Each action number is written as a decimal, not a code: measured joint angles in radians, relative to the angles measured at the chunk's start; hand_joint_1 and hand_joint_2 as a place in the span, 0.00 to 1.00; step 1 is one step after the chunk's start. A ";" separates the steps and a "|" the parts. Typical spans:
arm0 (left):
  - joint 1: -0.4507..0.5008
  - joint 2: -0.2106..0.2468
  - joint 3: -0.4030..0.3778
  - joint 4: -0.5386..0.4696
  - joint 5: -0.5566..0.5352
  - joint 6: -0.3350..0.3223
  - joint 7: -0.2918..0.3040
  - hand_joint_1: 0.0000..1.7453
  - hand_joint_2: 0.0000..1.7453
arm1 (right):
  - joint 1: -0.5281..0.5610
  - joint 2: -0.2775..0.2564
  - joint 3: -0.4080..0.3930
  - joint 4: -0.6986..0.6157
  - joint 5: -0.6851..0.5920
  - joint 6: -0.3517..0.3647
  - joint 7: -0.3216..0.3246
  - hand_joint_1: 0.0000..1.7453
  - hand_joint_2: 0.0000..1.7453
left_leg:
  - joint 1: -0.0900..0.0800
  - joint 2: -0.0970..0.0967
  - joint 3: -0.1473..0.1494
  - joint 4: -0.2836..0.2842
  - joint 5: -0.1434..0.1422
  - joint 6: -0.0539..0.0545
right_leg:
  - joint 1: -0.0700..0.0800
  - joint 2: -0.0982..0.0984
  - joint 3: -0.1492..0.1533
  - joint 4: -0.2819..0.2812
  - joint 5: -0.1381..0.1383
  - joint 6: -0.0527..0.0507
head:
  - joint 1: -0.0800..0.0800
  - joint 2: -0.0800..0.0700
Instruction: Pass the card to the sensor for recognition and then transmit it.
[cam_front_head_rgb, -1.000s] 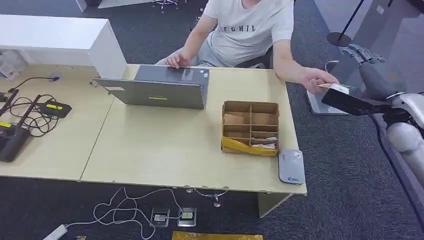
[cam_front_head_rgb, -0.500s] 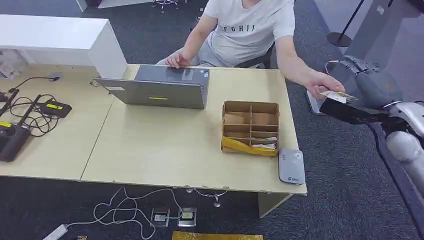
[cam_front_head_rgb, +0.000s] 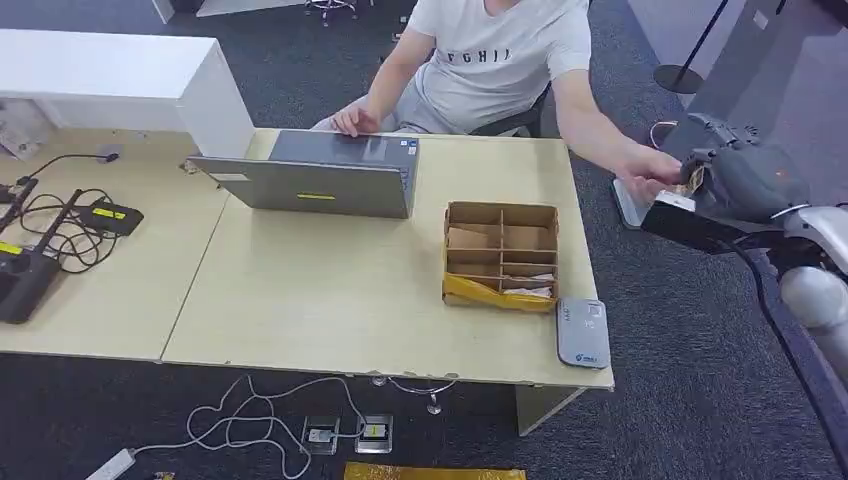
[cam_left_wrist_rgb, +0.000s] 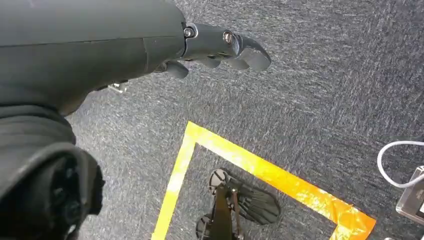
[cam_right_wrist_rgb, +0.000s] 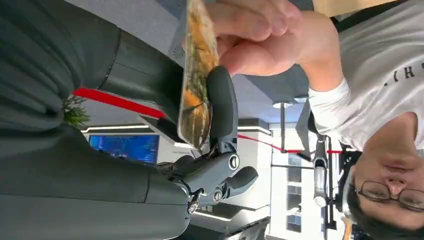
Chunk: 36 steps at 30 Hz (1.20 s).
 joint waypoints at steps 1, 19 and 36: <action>0.000 0.000 0.000 0.000 0.000 -0.001 0.000 0.00 0.00 | 0.001 -0.001 -0.002 -0.002 0.000 0.000 0.001 1.00 1.00 | 0.000 0.000 0.000 0.000 0.000 0.000 | 0.000 0.000 0.000 0.000 0.000 0.000 | 0.000 0.000; 0.000 0.002 -0.004 0.000 -0.006 -0.010 0.002 0.00 0.00 | 0.284 -0.028 -0.064 -0.076 -0.019 -0.027 0.060 1.00 1.00 | 0.000 0.000 0.000 0.000 0.000 0.000 | 0.000 0.000 0.000 0.000 0.000 0.000 | 0.000 0.000; -0.001 0.001 -0.004 0.000 -0.003 -0.003 0.002 0.00 0.00 | 0.336 0.053 -0.076 -0.073 -0.035 -0.068 0.027 1.00 1.00 | 0.000 0.000 0.000 0.000 0.000 0.000 | 0.000 0.000 0.000 0.000 0.000 0.000 | 0.000 0.000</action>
